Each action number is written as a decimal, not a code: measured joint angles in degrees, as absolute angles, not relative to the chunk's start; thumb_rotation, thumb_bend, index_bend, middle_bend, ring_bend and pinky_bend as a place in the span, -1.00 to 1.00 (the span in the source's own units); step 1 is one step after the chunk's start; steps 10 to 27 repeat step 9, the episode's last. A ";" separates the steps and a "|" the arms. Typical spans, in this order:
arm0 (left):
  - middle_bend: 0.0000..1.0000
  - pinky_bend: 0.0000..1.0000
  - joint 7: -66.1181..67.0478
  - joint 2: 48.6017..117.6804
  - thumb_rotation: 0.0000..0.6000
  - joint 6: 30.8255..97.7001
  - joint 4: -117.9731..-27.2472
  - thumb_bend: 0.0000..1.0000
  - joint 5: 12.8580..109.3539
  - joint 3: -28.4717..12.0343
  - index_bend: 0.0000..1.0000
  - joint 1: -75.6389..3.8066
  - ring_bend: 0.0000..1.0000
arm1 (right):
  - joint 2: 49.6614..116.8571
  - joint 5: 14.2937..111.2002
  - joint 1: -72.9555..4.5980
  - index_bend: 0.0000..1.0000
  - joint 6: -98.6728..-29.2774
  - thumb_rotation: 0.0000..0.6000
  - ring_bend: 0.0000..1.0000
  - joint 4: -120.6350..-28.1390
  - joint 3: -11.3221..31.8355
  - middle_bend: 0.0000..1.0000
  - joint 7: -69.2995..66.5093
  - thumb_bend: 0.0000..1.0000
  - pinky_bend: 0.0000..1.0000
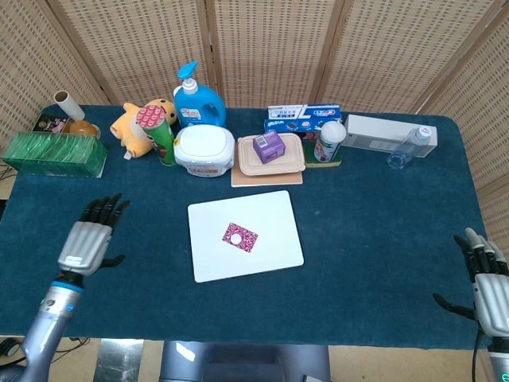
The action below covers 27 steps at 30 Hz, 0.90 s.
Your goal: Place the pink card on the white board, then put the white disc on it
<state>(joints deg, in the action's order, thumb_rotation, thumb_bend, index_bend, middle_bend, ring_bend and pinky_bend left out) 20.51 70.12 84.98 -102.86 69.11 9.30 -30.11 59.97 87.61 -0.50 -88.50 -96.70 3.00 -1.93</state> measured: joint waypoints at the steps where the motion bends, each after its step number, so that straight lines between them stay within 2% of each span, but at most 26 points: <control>1: -1.00 -0.88 19.01 69.59 1.00 86.49 -102.15 -0.93 70.54 9.95 -1.00 -28.46 -1.00 | 60.10 87.68 -0.48 -0.90 -88.61 0.88 -1.00 -96.66 3.01 -1.00 -1.63 -1.00 -1.00; 5: -1.00 -0.88 13.37 68.50 1.00 93.56 -98.26 -0.93 76.97 11.61 -1.00 -21.57 -1.00 | 60.76 87.54 -0.47 -0.85 -89.34 0.88 -1.00 -95.88 3.53 -1.00 -0.18 -1.00 -1.00; 7: -1.00 -0.88 11.84 68.48 1.00 94.97 -96.41 -0.93 78.49 11.77 -1.00 -19.55 -1.00 | 61.13 87.34 -0.44 -0.84 -89.70 0.88 -1.00 -95.53 3.79 -1.00 0.37 -1.00 -1.00; 27: -1.00 -0.88 10.74 68.36 1.00 95.19 -95.53 -0.93 79.76 11.61 -1.00 -18.37 -1.00 | 61.29 87.47 -0.40 -0.84 -89.91 0.89 -1.00 -95.31 3.81 -1.00 0.67 -1.00 -1.00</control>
